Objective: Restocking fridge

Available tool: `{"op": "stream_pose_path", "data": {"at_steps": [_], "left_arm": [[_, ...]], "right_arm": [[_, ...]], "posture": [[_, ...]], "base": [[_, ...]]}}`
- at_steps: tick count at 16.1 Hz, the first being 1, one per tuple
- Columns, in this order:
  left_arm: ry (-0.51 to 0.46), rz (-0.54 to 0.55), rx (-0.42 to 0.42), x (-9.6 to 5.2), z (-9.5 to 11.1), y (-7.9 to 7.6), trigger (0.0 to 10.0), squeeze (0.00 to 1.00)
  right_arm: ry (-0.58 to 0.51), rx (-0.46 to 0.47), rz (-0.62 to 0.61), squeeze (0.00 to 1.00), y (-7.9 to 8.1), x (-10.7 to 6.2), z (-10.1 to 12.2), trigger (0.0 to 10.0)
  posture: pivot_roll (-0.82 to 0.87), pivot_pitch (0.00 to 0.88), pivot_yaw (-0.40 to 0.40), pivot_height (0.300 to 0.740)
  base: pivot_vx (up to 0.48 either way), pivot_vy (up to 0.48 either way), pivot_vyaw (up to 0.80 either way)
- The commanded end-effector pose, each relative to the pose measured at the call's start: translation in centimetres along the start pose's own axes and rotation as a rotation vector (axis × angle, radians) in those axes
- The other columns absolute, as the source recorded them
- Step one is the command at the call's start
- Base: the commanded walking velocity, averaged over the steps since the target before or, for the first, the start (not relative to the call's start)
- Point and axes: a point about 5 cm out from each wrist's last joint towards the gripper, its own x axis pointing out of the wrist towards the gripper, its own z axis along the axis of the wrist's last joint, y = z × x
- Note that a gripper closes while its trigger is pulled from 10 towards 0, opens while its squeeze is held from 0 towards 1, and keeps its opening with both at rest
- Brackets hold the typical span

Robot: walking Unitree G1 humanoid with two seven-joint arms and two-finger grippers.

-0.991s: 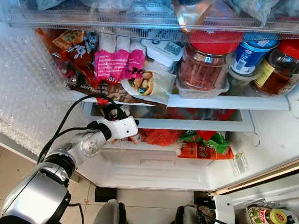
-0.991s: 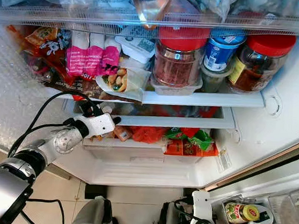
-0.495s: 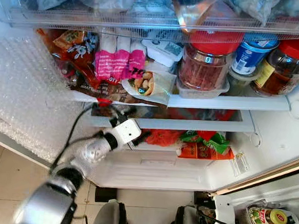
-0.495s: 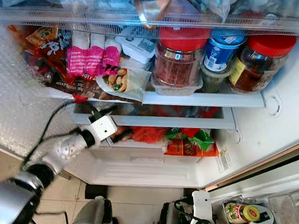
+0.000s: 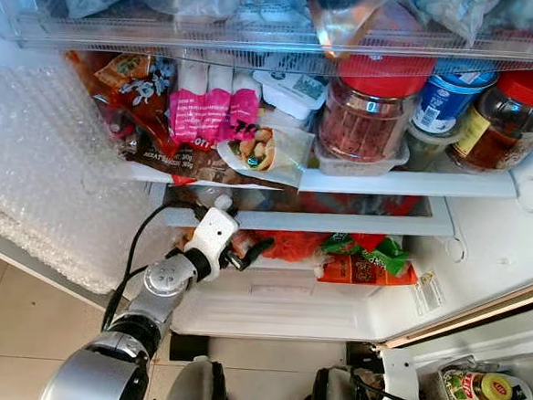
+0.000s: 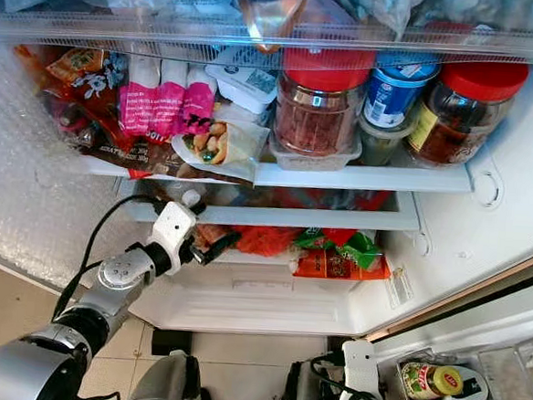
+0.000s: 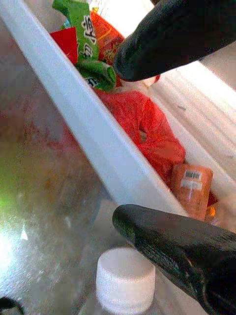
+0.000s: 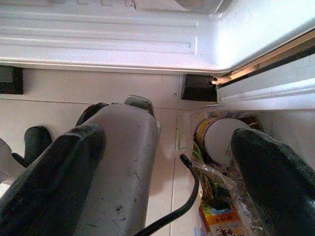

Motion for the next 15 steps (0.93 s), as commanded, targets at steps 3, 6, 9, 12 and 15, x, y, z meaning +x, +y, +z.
{"op": "stream_pose_path", "data": {"at_steps": [3, 6, 9, 12, 15], "left_arm": [[0.032, 0.030, -0.052, -0.5, -0.9, 0.1, 10.0, 0.00], [0.045, 0.132, 0.028, -0.2, -0.1, 1.5, 10.0, 0.00], [0.016, 0.195, 0.021, 0.0, 0.8, 2.5, 10.0, 0.00], [0.027, 0.148, 0.009, 0.0, 0.3, 1.7, 10.0, 0.00], [-0.008, 0.044, -0.003, -0.2, 0.0, 0.1, 10.0, 0.00]], "right_arm": [[0.203, -0.015, -0.032, 0.00, -0.9, -1.4, -5.3, 10.0], [0.204, -0.014, -0.035, 0.00, -0.9, -1.4, -5.3, 10.0], [0.205, -0.017, -0.034, 0.00, -1.0, -1.4, -5.3, 10.0], [0.202, -0.016, -0.032, 0.00, -0.9, -1.3, -5.2, 10.0], [0.197, -0.016, -0.027, 0.00, -0.7, -1.2, -4.9, 10.0]], "posture": [[-0.05, 0.281, 0.017, 0.642], [-0.06, 0.284, 0.014, 0.642], [-0.06, 0.284, 0.014, 0.642], [-0.05, 0.275, 0.018, 0.642], [-0.03, 0.252, 0.032, 0.642]], "base": [[0.000, 0.000, 0.00], [0.000, 0.000, 0.00], [0.000, 0.000, 0.00], [0.000, 0.000, 0.00], [0.000, 0.000, 0.00]]}}
